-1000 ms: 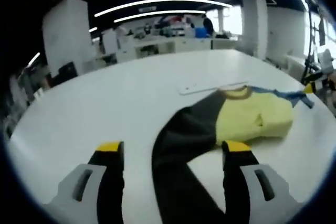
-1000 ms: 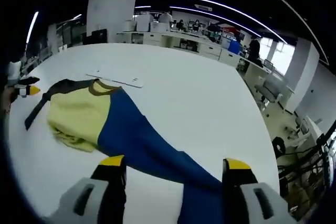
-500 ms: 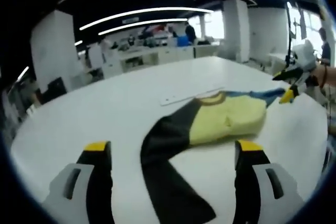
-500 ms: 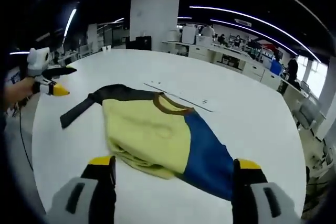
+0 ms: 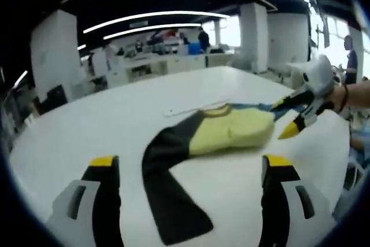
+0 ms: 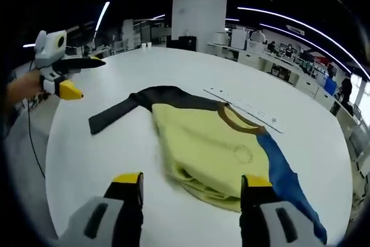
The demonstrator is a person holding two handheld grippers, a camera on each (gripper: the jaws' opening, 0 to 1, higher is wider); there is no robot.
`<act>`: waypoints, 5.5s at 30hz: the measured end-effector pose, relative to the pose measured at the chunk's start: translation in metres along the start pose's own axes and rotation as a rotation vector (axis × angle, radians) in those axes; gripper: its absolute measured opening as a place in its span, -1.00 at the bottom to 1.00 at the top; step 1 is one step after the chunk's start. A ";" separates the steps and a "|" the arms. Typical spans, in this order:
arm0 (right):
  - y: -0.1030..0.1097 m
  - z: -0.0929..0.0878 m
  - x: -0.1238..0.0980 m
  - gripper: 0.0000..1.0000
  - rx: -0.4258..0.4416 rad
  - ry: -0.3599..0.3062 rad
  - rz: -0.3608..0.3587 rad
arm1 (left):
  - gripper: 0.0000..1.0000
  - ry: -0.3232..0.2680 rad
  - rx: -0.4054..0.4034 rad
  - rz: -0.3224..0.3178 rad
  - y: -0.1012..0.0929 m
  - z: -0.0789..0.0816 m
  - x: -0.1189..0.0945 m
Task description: Fold the garment on the visible template until the final outline fits inside the template.
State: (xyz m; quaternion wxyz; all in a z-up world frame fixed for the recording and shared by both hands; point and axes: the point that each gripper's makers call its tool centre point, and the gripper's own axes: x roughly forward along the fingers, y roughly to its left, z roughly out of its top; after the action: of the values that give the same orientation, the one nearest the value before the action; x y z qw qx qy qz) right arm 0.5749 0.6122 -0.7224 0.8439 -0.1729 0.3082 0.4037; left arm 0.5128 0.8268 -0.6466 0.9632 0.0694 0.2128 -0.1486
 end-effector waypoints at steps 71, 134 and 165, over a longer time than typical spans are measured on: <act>-0.040 0.071 0.026 -0.91 0.654 0.015 0.019 | 0.07 0.088 0.004 -0.128 -0.047 -0.046 0.008; -0.082 0.025 0.011 -0.25 0.418 -0.020 0.038 | -0.46 0.065 -0.009 -0.304 -0.119 -0.008 0.167; -0.070 -0.021 0.021 -1.00 0.342 -0.063 0.015 | -1.00 0.106 -0.152 -0.313 -0.131 -0.011 0.210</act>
State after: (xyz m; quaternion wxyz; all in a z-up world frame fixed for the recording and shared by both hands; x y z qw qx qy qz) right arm 0.6323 0.5700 -0.7491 0.8672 -0.0118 0.3472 0.3568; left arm 0.6485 0.6512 -0.7560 0.9182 -0.0297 0.2821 -0.2765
